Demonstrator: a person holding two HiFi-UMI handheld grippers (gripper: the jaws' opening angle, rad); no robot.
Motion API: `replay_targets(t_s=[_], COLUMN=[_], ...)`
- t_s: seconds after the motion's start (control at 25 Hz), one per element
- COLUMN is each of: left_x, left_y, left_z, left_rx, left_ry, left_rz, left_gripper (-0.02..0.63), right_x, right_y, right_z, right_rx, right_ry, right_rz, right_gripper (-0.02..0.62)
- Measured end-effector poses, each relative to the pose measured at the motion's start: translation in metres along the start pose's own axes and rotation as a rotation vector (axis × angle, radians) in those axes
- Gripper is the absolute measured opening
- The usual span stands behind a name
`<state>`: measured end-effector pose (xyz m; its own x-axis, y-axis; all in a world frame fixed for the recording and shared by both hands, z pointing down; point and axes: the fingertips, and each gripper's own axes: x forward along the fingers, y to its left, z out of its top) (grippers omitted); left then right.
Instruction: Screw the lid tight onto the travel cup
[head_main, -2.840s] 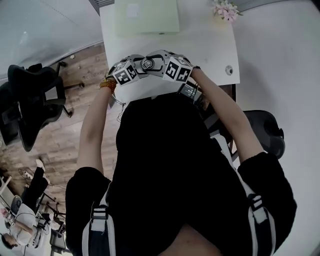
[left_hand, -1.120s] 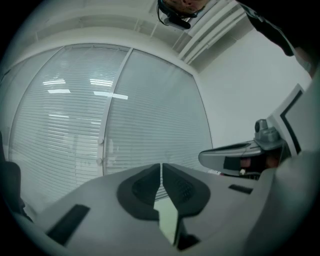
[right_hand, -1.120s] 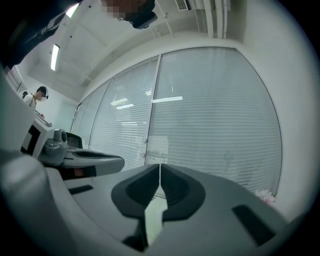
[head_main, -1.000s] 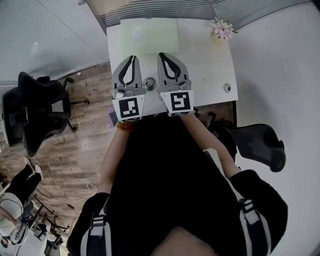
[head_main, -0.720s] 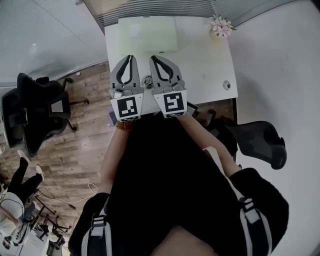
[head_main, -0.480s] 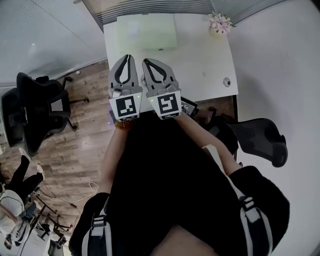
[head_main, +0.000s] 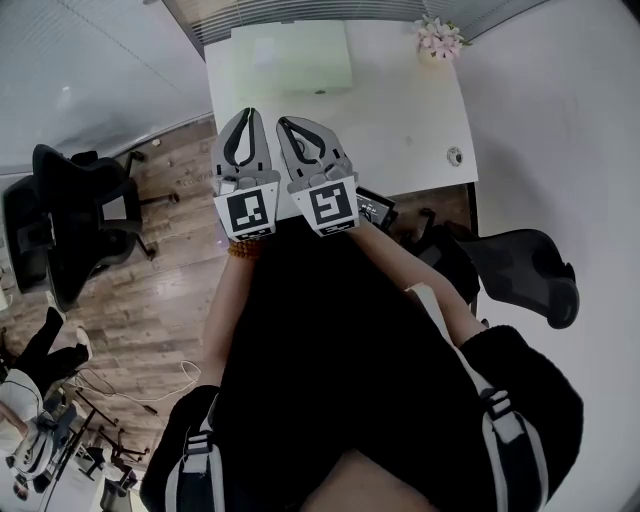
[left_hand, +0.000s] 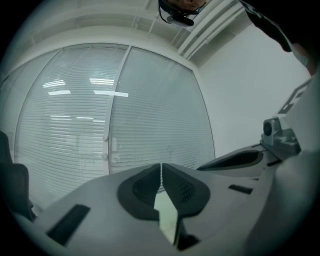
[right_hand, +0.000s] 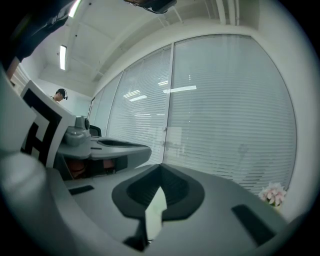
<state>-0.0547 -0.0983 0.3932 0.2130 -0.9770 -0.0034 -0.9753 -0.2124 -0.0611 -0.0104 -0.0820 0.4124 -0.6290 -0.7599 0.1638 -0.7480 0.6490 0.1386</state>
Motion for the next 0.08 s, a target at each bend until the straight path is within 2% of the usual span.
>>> replay_targets(t_s=[0.08], left_x=[-0.0027], left_y=[0.0000], left_z=[-0.0042], left_rx=[0.022], left_ry=[0.020], left_rz=[-0.004], left_gripper=[0.018], right_x=[-0.0011], right_y=[0.0038], right_z=[-0.0012], right_rx=[-0.015], right_ry=[0.005], right_rz=[0.014], right_gripper=[0.000])
